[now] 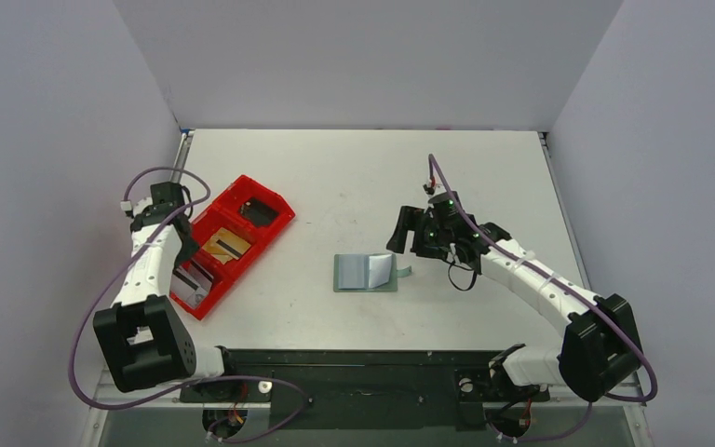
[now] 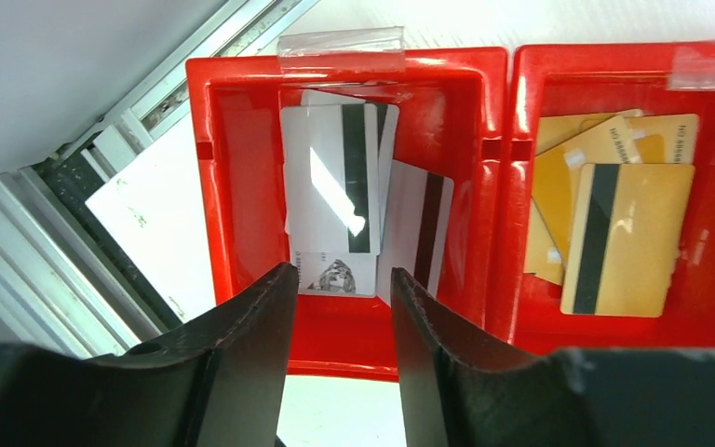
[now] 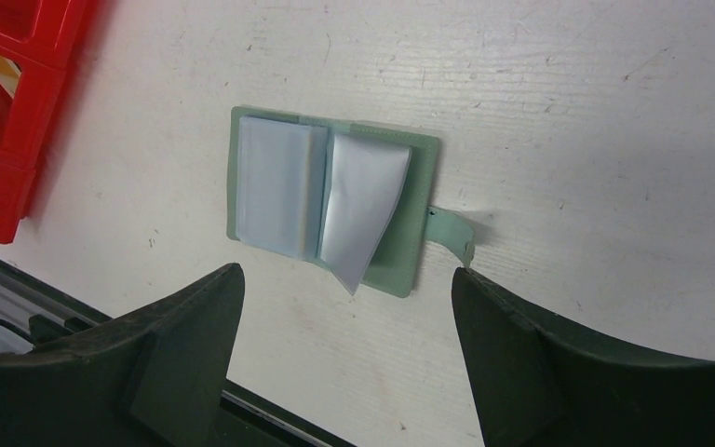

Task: Take the credit cards out of the card holder
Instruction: Place the credit card in the storage box, then remove the credit card from the card holder.

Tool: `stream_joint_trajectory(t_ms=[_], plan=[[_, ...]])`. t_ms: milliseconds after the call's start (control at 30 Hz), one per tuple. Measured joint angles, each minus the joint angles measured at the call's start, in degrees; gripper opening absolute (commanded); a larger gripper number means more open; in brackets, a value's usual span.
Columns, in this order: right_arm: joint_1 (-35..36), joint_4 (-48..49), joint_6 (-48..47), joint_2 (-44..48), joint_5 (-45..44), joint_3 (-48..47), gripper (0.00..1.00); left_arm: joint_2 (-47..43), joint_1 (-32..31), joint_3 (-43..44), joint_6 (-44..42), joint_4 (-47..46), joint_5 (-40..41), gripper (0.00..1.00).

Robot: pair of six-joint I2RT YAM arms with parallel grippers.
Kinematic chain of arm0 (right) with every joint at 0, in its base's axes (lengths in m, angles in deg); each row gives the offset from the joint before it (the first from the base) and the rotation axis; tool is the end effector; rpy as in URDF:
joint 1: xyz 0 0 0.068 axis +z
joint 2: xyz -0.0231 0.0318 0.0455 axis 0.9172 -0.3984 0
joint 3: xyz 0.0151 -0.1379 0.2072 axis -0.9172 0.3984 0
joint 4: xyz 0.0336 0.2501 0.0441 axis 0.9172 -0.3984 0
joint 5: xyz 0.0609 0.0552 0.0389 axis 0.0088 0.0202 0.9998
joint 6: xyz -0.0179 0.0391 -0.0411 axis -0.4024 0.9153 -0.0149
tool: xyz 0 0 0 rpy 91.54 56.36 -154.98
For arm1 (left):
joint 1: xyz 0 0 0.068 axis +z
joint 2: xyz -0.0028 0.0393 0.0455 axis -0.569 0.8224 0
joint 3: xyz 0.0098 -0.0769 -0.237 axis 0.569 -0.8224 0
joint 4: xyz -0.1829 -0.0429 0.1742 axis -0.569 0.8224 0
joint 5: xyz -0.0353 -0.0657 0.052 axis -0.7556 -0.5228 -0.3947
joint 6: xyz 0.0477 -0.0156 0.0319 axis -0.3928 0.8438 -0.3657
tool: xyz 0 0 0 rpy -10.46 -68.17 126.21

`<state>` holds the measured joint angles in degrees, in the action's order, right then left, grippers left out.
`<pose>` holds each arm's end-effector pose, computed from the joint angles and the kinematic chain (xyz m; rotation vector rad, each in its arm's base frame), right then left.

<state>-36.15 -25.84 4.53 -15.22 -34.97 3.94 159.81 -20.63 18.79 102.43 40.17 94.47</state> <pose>0.2392 0.1509 0.2228 0.0424 2.5107 0.7838 0.2468 0.0827 0.2186 -1.1743 2.3574 0.5588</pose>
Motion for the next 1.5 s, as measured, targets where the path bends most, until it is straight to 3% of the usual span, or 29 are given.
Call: stream_joint_trajectory(t_ms=[267, 500, 833, 1267, 1500], plan=[[1.8, -2.0, -0.3, -0.7, -4.0, -2.0, 0.78, -5.9, -2.7, 0.0, -0.8, -1.5, -4.5, 0.44], [9.7, -3.2, 1.5, -4.9, -10.1, -5.7, 0.78, -9.2, -15.3, 0.0, -1.2, -3.7, -12.3, 0.47], [20.7, -3.4, 5.8, -17.9, -18.9, -13.4, 0.75, -8.6, -28.8, -4.0, 0.7, -13.2, -32.1, 0.49], [22.6, -2.7, 10.2, -30.4, -24.3, -17.0, 0.64, -7.6, -30.4, -7.5, 1.5, -18.3, -41.2, 0.5], [22.6, -0.9, 11.5, -31.6, -24.3, -17.0, 0.49, -7.1, -30.5, -8.4, 1.4, -18.7, -42.6, 0.5]])
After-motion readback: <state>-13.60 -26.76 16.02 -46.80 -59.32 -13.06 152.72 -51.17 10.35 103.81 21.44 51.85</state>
